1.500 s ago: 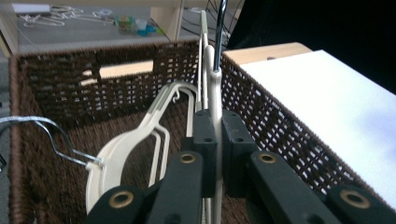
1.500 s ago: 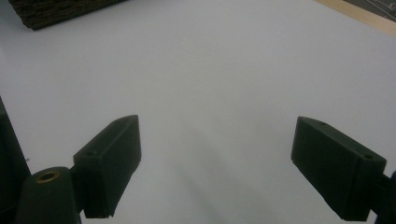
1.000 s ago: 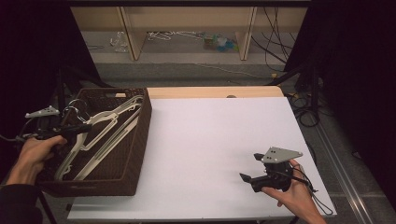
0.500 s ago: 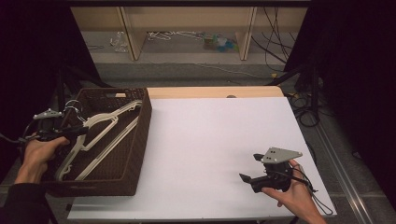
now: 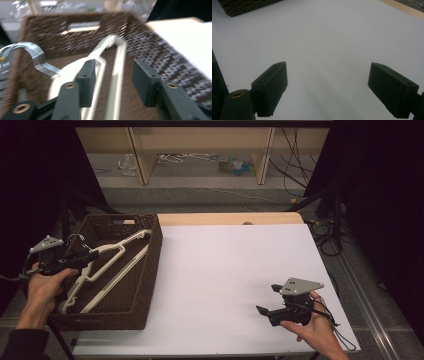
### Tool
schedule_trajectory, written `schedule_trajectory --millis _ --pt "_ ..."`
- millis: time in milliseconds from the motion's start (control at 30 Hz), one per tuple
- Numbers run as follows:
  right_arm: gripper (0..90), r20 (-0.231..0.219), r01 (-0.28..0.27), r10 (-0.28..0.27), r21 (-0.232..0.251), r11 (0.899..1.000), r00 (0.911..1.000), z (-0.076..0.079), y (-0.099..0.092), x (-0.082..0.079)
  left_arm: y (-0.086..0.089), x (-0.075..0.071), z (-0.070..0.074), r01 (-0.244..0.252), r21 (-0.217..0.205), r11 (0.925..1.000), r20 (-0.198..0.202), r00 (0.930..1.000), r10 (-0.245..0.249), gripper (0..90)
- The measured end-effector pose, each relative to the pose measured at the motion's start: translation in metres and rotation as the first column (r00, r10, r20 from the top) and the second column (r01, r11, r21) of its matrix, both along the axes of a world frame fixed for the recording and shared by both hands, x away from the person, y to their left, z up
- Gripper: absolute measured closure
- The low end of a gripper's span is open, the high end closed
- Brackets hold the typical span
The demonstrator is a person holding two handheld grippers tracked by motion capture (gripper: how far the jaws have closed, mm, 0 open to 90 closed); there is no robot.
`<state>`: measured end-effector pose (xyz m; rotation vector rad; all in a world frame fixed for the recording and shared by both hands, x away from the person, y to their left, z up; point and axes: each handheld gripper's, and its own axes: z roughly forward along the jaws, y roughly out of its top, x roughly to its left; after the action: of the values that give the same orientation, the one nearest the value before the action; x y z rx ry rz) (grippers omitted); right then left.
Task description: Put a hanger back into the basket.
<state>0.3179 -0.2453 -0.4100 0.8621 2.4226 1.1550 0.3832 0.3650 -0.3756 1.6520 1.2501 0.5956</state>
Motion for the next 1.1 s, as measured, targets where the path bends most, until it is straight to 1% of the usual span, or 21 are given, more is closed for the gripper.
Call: schedule_trajectory --millis 100,167,233,333,367,467,533,567,633,667,733,767,800,833,900,933,967,1000,1033,1067,1100 --pt "16.8 0.003 -0.003 0.003 0.001 1.0 1.0 0.001 0.0 -0.001 -0.018 -0.011 0.005 0.033 -0.025 0.9991 0.047 0.9984 -0.032 47.8" --pt "16.8 0.009 0.0 0.0 0.004 1.0 1.0 0.001 0.001 -0.001 -0.034 -0.02 0.009 0.065 -0.03 0.9974 0.076 0.9952 -0.062 45.2" --pt "16.8 0.013 -0.003 0.003 0.006 1.0 0.9999 0.002 0.001 -0.001 -0.048 -0.028 0.012 0.095 -0.034 0.9949 0.096 0.9912 -0.091 43.8" --pt "16.8 0.015 -0.004 0.004 0.014 1.0 0.9999 0.003 0.002 -0.002 -0.069 -0.037 0.013 0.149 -0.039 0.9881 0.119 0.9824 -0.143 42.0" --pt "16.7 0.023 -0.005 0.004 0.015 1.0 0.9997 0.003 0.002 -0.003 -0.076 -0.04 0.013 0.163 -0.036 0.986 0.119 0.9802 -0.158 41.0" --pt "16.7 0.008 -0.003 0.003 0.021 1.0 1.0 0.003 0.003 -0.004 -0.096 -0.049 0.011 0.216 -0.051 0.9751 0.132 0.9692 -0.208 38.9" --pt "16.7 0.029 -0.009 0.009 0.019 1.0 0.9995 0.004 0.003 -0.004 -0.11 -0.055 0.009 0.248 -0.038 0.9681 0.144 0.9601 -0.24 38.6" --pt "16.7 0.022 -0.009 0.008 0.023 1.0 0.9997 0.004 0.003 -0.005 -0.115 -0.057 0.008 0.257 -0.026 0.9661 0.135 0.9585 -0.251 37.9" --pt "16.7 0.026 -0.005 0.004 0.03 1.0 0.9997 0.004 0.003 -0.005 -0.129 -0.062 0.004 0.29 -0.013 0.9569 0.139 0.9482 -0.286 36.7" --pt "16.7 0.03 0.0 -0.001 0.034 0.999 0.9996 0.004 0.003 -0.006 -0.135 -0.065 0.002 0.296 -0.017 0.955 0.138 0.9467 -0.291 36.3" --pt "16.7 0.033 0.001 -0.002 0.039 0.999 0.9995 0.005 0.003 -0.005 -0.143 -0.068 -0.001 0.321 0.013 0.9469 0.146 0.9363 -0.32 35.3" --pt "16.7 0.036 0.0 -0.002 0.046 0.999 0.9994 0.006 0.003 -0.006 -0.148 -0.07 -0.003 0.323 0.014 0.9462 0.142 0.936 -0.322 34.9" --pt "16.7 0.036 -0.002 0.0 0.049 0.999 0.9994 0.006 0.002 -0.006 -0.153 -0.072 -0.004 0.314 0.011 0.9494 0.14 0.9396 -0.312 33.9" --pt "16.7 0.043 -0.001 -0.002 0.053 0.999 0.9991 0.006 0.002 -0.006 -0.154 -0.073 -0.005 0.327 0.027 0.9447 0.146 0.9336 -0.327 32.7" --pt "16.7 0.042 0.001 -0.003 0.056 0.998 0.9991 0.006 0.001 -0.006 -0.16 -0.077 -0.007 0.331 0.031 0.9432 0.151 0.9313 -0.332 32.5" --pt "16.7 0.037 0.002 -0.004 0.057 0.998 0.9993 0.006 0.001 -0.007 -0.165 -0.079 -0.008 0.331 0.022 0.9435 0.146 0.9326 -0.33 31.7" --pt "16.6 0.036 0.003 -0.005 0.058 0.998 0.9993 0.005 0.001 -0.007 -0.168 -0.08 -0.009 0.344 0.04 0.9381 0.145 0.9269 -0.346 30.5" --pt "16.6 0.037 0.002 -0.004 0.058 0.998 0.9993 0.005 0.0 -0.008 -0.171 -0.083 -0.01 0.339 0.053 0.9392 0.146 0.9277 -0.343 30.3" --pt "16.7 0.039 0.003 -0.005 0.058 0.998 0.9992 0.005 0.001 -0.008 -0.173 -0.085 -0.01 0.347 0.07 0.9351 0.149 0.9233 -0.354 30.1" --pt "16.6 0.039 0.002 -0.004 0.057 0.998 0.9992 0.004 0.001 -0.008 -0.176 -0.087 -0.012 0.357 0.068 0.9316 0.154 0.9188 -0.364 29.1" --pt "16.6 0.037 -0.001 -0.001 0.058 0.998 0.9993 0.004 0.001 -0.008 -0.178 -0.09 -0.014 0.36 0.064 0.9308 0.148 0.9189 -0.366 27.2"
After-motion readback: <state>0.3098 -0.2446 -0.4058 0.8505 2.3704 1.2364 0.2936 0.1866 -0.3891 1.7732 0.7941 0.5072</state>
